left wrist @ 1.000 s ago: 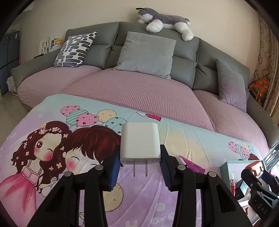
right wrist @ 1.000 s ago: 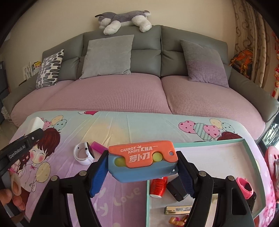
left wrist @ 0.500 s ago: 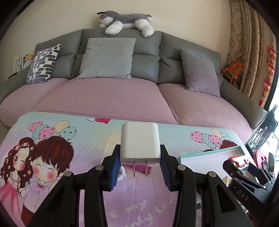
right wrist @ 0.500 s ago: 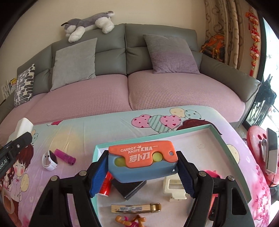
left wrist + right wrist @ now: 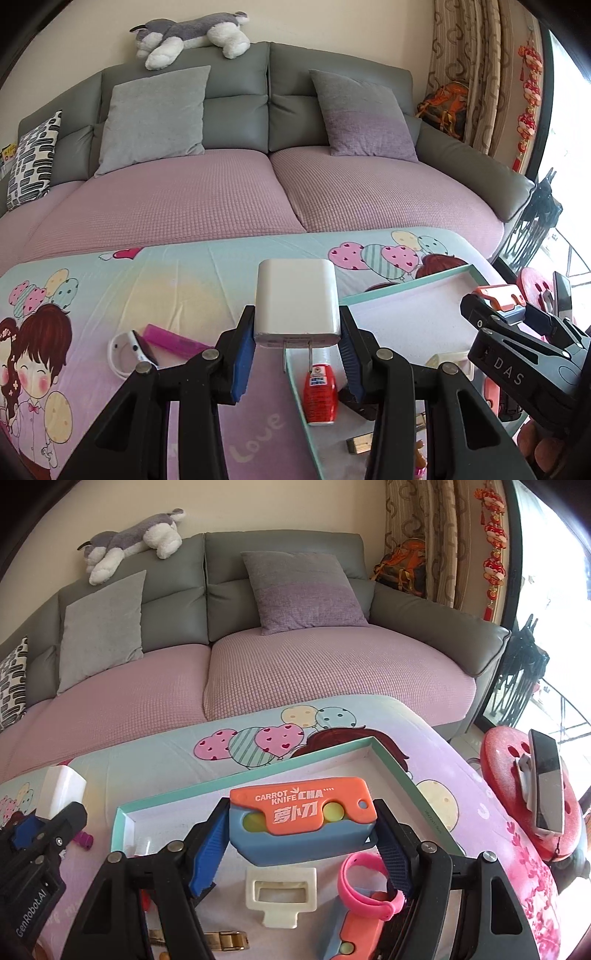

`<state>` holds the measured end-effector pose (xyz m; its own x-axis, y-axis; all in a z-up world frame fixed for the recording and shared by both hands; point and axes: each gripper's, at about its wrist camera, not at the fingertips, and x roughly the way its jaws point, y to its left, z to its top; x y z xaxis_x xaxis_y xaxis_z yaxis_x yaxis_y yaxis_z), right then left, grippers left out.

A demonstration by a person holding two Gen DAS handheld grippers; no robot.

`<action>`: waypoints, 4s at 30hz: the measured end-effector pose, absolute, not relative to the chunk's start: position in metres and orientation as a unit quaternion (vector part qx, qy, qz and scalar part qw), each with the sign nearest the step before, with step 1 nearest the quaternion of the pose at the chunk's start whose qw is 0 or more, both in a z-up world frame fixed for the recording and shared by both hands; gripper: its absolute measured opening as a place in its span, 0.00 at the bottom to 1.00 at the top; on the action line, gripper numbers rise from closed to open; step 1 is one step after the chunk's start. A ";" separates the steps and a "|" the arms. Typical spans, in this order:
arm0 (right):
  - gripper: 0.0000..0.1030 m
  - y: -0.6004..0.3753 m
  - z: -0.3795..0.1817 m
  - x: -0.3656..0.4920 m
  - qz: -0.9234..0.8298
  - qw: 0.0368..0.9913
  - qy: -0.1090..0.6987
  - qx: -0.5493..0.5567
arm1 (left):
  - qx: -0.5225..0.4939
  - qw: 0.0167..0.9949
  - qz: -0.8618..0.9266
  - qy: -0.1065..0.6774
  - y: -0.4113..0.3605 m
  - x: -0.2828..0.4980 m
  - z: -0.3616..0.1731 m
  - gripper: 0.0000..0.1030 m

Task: Organize rigid objects
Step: 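Lower the charger and box cutter into the tray and open both tools, then withdraw both tools from the tray toward the white watch and pink lighter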

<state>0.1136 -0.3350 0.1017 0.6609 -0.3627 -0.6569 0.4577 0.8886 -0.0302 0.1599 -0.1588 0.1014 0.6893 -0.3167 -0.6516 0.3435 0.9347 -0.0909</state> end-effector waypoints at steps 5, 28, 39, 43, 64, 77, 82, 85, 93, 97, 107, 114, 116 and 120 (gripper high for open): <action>0.74 -0.349 0.097 0.113 -0.248 0.900 0.350 0.073 | 0.029 0.911 -0.201 0.358 -0.184 0.161 0.090 0.43; 0.74 -0.361 0.067 0.122 -0.242 0.882 0.393 0.092 | 0.052 0.894 -0.192 0.401 -0.193 0.173 0.063 0.43; 0.74 -0.357 0.075 0.119 -0.227 0.886 0.390 0.101 | 0.045 0.901 -0.172 0.395 -0.177 0.168 0.080 0.54; 0.74 -0.354 0.079 0.116 -0.220 0.889 0.389 0.104 | 0.029 0.904 -0.157 0.397 -0.166 0.167 0.085 0.61; 0.74 -0.321 0.075 0.089 -0.191 0.883 0.422 0.077 | 0.005 0.893 -0.075 0.444 -0.124 0.154 0.077 0.78; 0.75 -0.315 0.077 0.076 -0.177 0.879 0.431 0.107 | 0.017 0.888 -0.067 0.454 -0.114 0.131 0.073 0.78; 0.75 -0.313 0.071 0.083 -0.175 0.873 0.442 0.104 | 0.010 0.890 -0.066 0.452 -0.109 0.133 0.073 0.78; 0.75 -0.311 0.071 0.085 -0.175 0.875 0.440 0.100 | 0.005 0.890 -0.060 0.452 -0.104 0.136 0.073 0.78; 0.87 -0.302 0.071 0.089 -0.160 0.880 0.438 0.092 | -0.003 0.889 -0.046 0.455 -0.094 0.139 0.070 0.97; 1.00 -0.298 0.072 0.090 -0.155 0.886 0.428 0.090 | -0.002 0.894 -0.043 0.446 -0.093 0.139 0.071 0.97; 1.00 -0.298 0.071 0.092 -0.156 0.885 0.431 0.090 | -0.001 0.901 -0.032 0.433 -0.090 0.141 0.072 0.98; 1.00 -0.291 0.070 0.095 -0.150 0.885 0.434 0.081 | -0.005 0.903 -0.029 0.428 -0.086 0.141 0.073 0.98; 1.00 -0.286 0.070 0.097 -0.143 0.886 0.435 0.077 | -0.010 0.904 -0.024 0.428 -0.080 0.142 0.073 0.98; 1.00 -0.268 0.069 0.102 -0.122 0.890 0.434 0.066 | -0.022 0.904 -0.001 0.427 -0.061 0.143 0.073 0.98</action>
